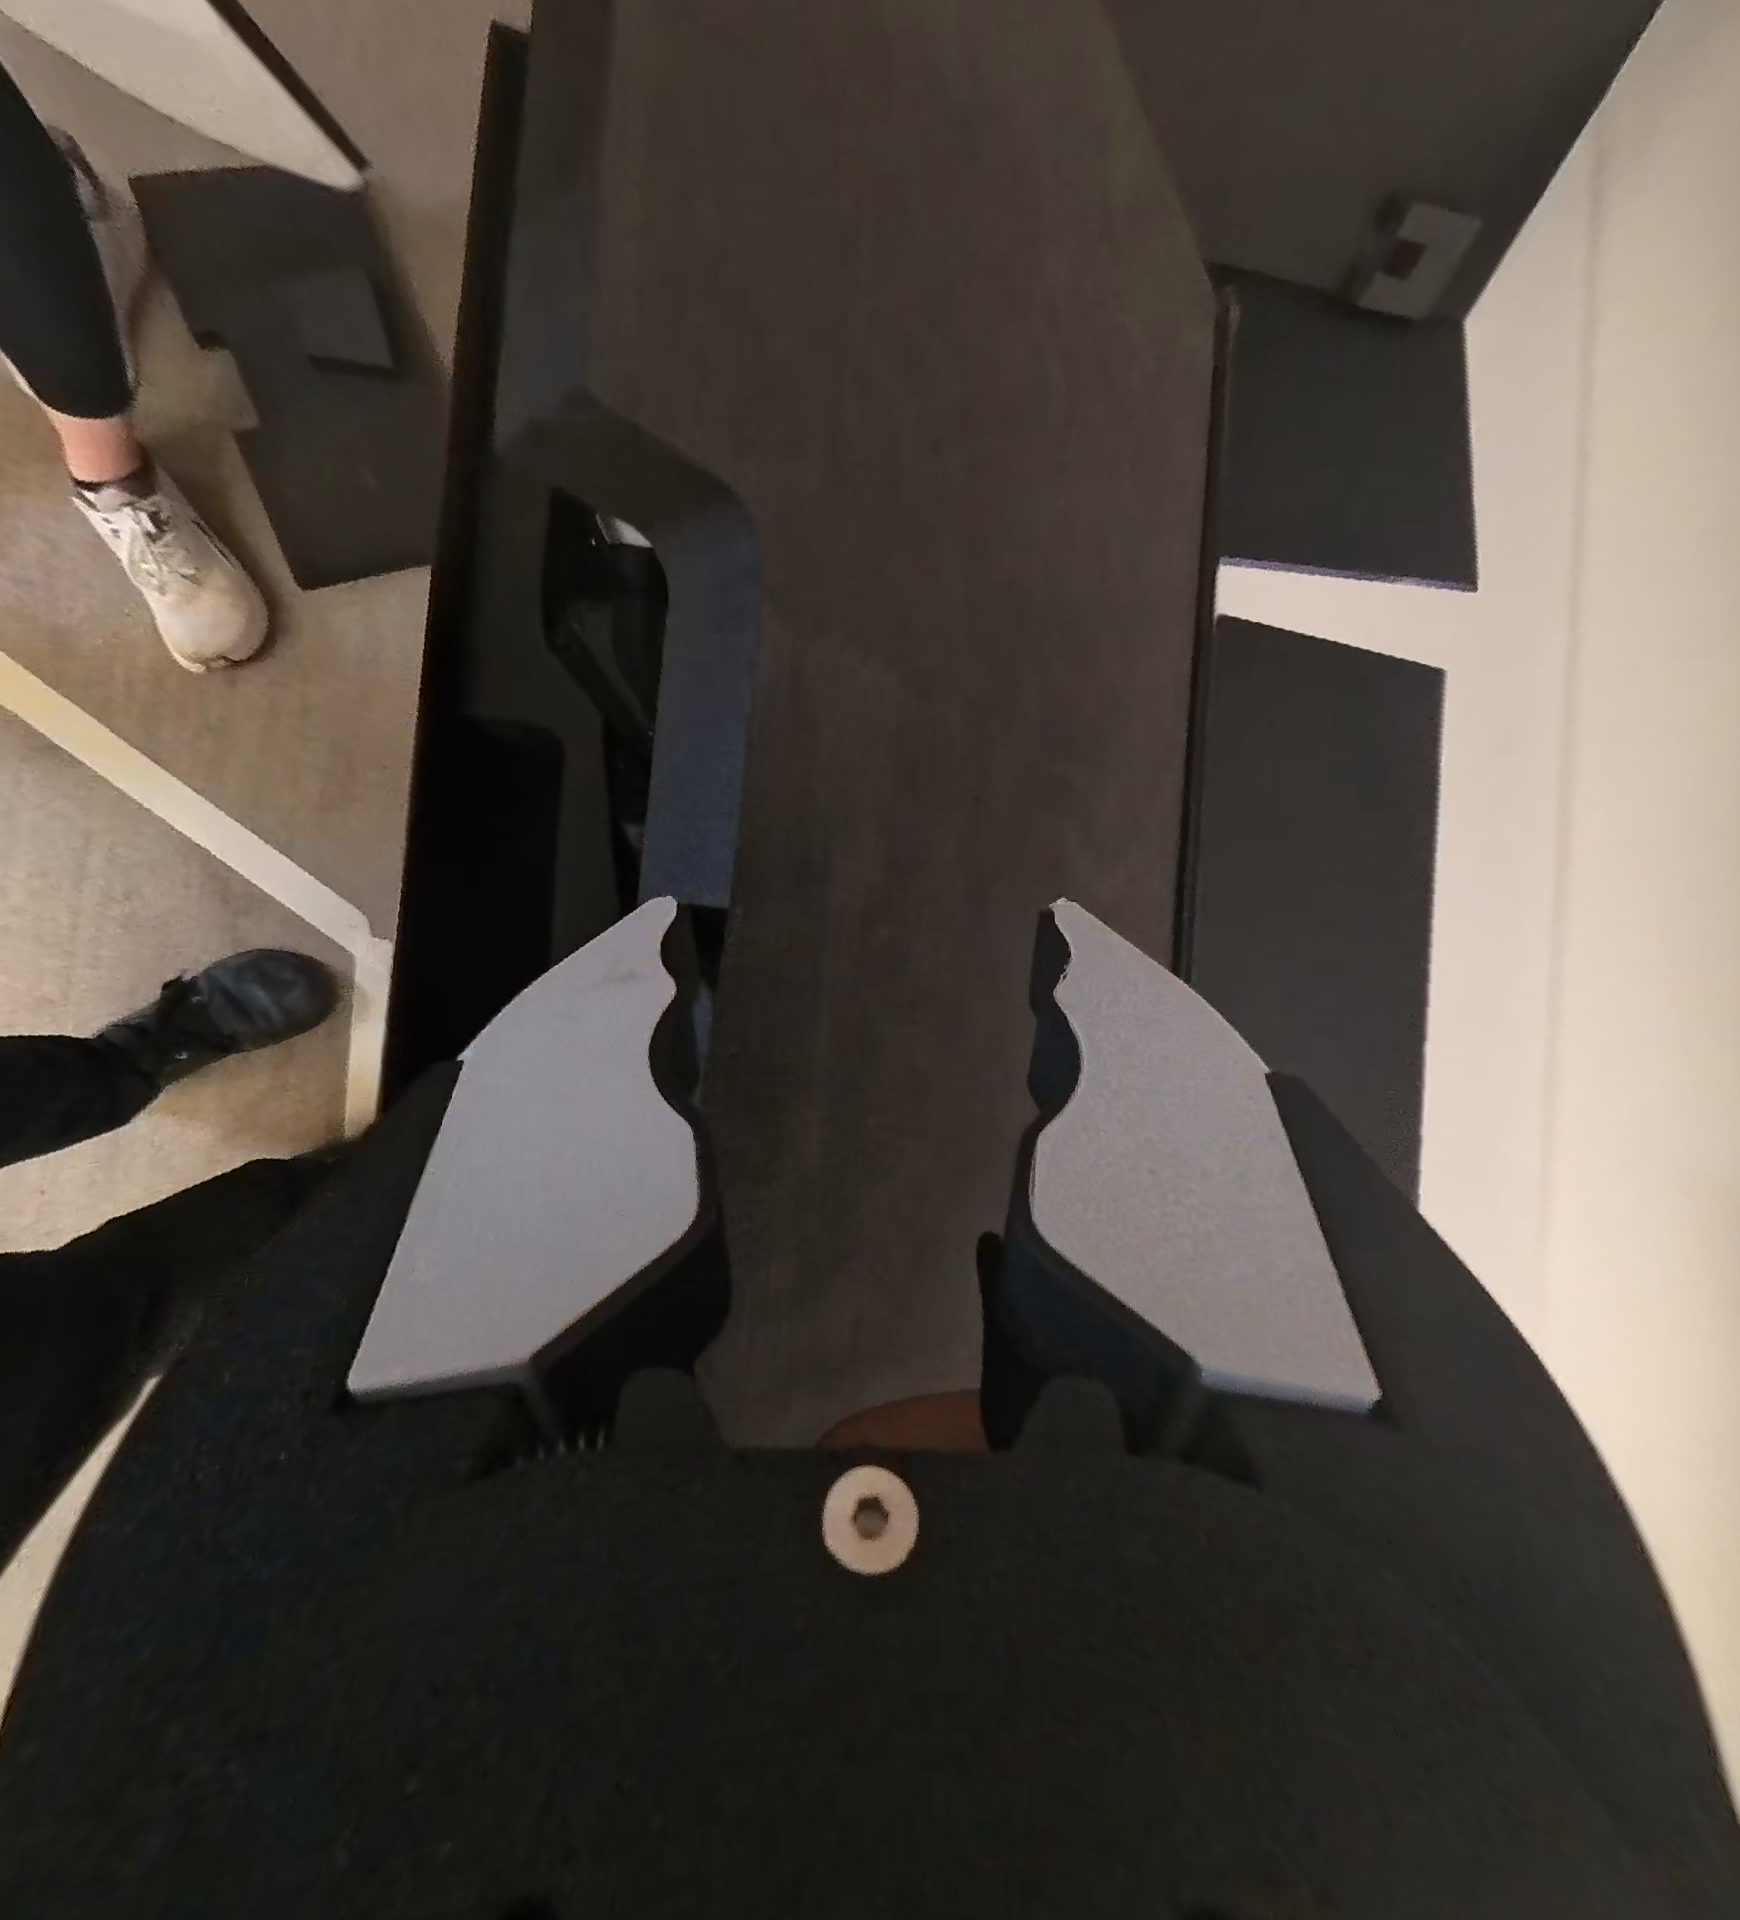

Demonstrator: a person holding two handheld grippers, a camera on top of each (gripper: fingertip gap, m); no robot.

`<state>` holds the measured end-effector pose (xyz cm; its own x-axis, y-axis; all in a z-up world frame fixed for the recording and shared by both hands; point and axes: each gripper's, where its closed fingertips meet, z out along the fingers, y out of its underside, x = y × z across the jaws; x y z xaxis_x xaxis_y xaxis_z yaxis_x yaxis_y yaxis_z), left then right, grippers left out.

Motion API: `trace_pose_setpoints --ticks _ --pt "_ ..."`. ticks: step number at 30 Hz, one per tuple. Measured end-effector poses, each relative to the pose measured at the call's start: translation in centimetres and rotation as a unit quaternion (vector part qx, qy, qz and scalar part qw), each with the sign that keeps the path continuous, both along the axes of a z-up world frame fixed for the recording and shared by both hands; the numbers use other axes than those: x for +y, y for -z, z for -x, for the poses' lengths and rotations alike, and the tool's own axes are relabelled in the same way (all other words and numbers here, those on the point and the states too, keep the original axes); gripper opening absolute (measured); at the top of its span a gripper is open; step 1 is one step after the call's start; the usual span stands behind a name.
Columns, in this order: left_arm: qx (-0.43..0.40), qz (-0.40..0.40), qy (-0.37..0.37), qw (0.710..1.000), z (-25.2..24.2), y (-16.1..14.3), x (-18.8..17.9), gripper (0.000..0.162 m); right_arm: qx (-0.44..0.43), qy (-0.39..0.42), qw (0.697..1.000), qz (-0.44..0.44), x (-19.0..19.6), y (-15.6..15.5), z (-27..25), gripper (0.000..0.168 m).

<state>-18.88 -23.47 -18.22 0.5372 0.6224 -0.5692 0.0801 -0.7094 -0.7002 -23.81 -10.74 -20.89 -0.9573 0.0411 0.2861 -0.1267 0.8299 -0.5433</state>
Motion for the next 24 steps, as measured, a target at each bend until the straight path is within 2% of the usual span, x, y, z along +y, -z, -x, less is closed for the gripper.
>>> trace_pose_setpoints --ticks 3,8,12,13,14,15,17,19,24 --pt "-0.025 0.075 0.025 0.997 1.3 -0.1 0.2 0.08 -0.009 -0.006 1.0 0.005 0.3 -0.7 0.6 0.062" --pt "-0.051 0.158 0.07 0.984 3.0 0.1 1.7 0.043 -0.043 -0.008 0.999 0.028 1.1 -1.8 1.5 0.06" --pt "-0.015 0.224 0.067 0.972 5.7 0.1 2.5 0.035 -0.048 -0.002 0.997 0.059 1.5 -3.1 2.8 0.056" --pt "-0.022 0.228 0.06 0.971 6.2 0.1 2.3 0.035 -0.04 -0.002 0.997 0.063 1.6 -3.5 3.4 0.052" --pt "-0.031 0.217 0.06 0.974 6.6 -0.2 2.4 0.034 -0.016 0.001 0.998 0.063 1.9 -3.8 4.3 0.033" --pt "-0.041 0.202 0.058 0.977 7.0 -0.5 2.4 0.034 -0.001 -0.004 0.998 0.055 2.4 -3.9 5.0 0.037" --pt "-0.05 0.191 0.063 0.978 7.5 -1.0 2.5 0.033 -0.057 -0.014 0.996 0.069 3.2 -4.5 4.7 0.049" --pt "-0.059 0.187 0.069 0.978 8.2 -1.5 2.6 0.032 -0.102 -0.013 0.988 0.113 4.6 -6.4 4.7 0.051" --pt "-0.078 0.166 0.072 0.98 9.9 -2.8 2.8 0.032 -0.07 -0.004 0.986 0.15 12.0 -10.3 5.1 0.055"
